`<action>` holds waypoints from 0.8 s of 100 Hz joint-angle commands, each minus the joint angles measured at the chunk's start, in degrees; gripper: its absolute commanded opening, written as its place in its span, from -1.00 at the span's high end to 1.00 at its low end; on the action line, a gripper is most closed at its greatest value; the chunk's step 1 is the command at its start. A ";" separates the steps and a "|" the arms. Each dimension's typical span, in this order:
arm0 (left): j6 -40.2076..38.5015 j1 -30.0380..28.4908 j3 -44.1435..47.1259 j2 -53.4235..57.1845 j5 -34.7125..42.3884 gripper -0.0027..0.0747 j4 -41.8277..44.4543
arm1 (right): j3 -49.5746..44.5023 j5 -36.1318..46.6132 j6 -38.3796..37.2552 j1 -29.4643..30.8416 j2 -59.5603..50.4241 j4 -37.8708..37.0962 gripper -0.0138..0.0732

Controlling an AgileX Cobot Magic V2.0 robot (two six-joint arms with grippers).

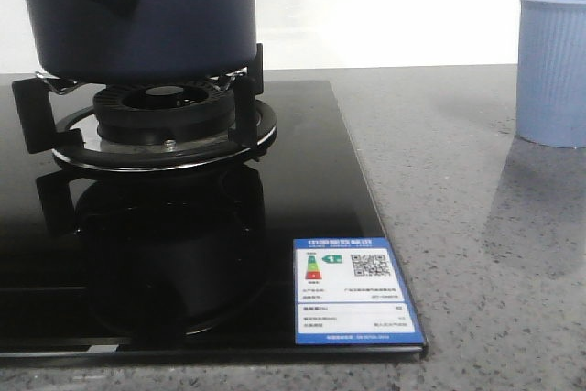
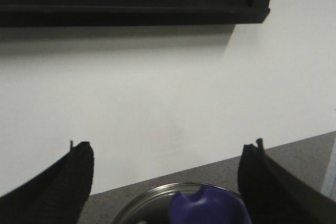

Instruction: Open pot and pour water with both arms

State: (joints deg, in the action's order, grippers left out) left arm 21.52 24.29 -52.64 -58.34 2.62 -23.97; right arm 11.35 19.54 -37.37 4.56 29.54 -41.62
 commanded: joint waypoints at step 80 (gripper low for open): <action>-0.23 -4.87 21.26 31.43 4.71 0.97 0.79 | 9.01 19.89 -12.92 -2.47 -6.02 -19.63 0.84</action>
State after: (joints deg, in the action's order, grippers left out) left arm 21.52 19.64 -35.43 -31.68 1.59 -23.15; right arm 22.14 39.02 -49.39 2.13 25.63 -61.91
